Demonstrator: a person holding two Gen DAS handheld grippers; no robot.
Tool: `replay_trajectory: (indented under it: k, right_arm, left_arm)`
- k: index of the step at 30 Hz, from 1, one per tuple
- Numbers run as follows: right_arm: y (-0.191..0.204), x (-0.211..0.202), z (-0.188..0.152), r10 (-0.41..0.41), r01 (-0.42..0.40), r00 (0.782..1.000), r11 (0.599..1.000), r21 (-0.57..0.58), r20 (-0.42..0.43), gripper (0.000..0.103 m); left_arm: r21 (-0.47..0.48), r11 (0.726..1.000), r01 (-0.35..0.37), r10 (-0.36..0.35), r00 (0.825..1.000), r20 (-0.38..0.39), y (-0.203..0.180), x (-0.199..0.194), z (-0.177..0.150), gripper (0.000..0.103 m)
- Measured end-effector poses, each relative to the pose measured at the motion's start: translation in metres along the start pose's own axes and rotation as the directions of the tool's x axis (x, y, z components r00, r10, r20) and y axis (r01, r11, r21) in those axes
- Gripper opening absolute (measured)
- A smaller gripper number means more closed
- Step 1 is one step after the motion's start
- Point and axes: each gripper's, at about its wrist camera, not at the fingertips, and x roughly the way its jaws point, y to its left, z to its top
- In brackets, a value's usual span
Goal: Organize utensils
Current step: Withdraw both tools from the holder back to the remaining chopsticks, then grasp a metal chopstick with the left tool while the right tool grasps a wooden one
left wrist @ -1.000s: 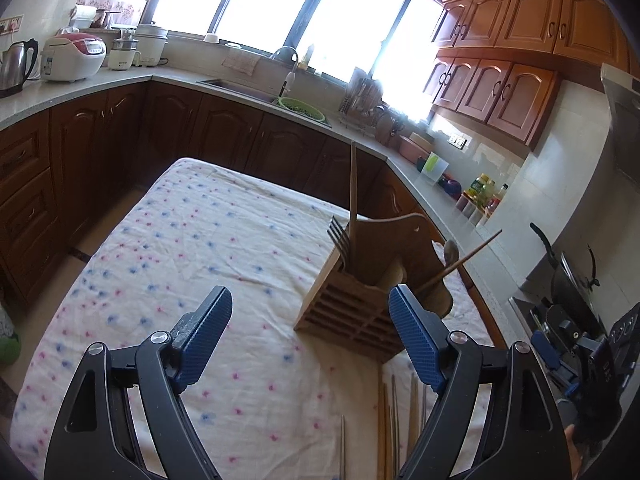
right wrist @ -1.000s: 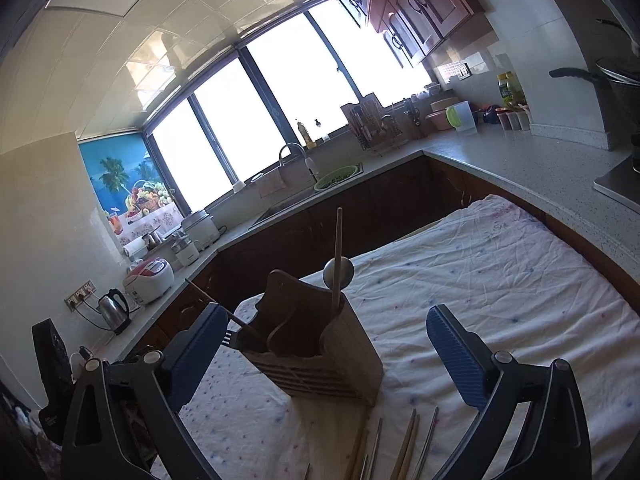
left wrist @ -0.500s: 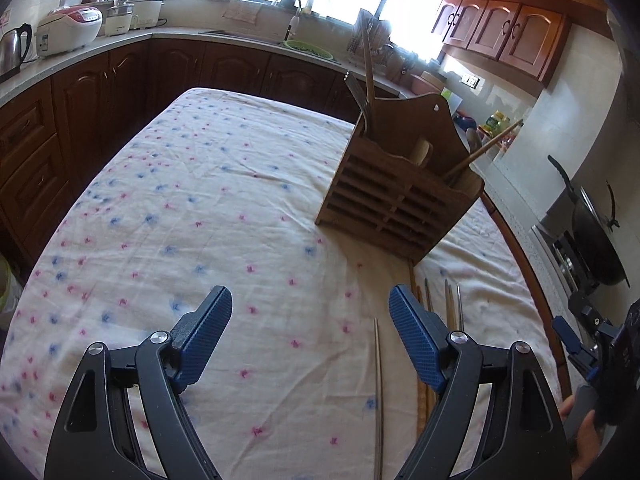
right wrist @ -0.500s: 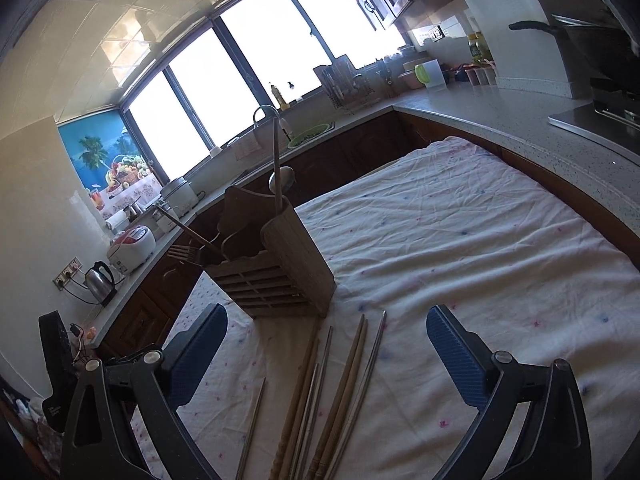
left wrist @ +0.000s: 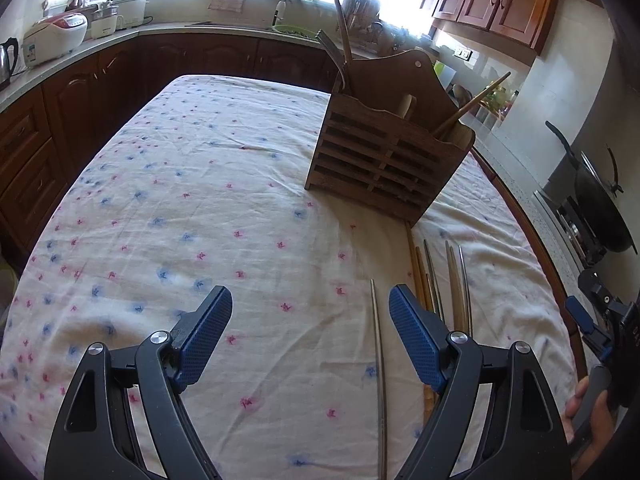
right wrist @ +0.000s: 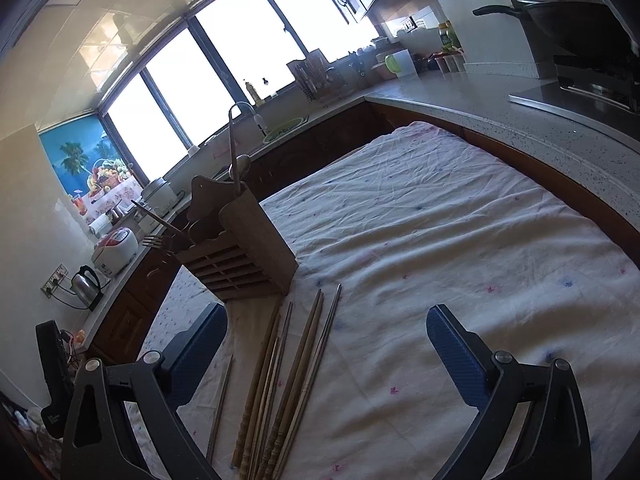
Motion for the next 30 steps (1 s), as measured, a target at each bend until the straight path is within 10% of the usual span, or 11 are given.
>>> replay_trajectory:
  k: [6,15,30]
  right_arm:
    - [0.013,0.009,-0.002,-0.016,0.015,1.0,0.997,-0.076,-0.016,0.097]
    - [0.043,0.047,-0.007,0.001,-0.024,0.992,0.985,-0.17,-0.129,0.051]
    - [0.041,0.132,-0.022,-0.137,0.058,0.936,0.969,-0.241,-0.324,0.008]
  left_arm:
    - [0.033,0.999,0.009,-0.008,1.0,-0.026,-0.007,0.009,-0.002,0.083]
    - [0.073,0.997,0.025,-0.019,0.997,-0.076,-0.017,0.027,-0.003,0.082]
    - [0.152,0.984,0.089,-0.056,0.976,-0.209,-0.043,0.065,-0.006,0.046]
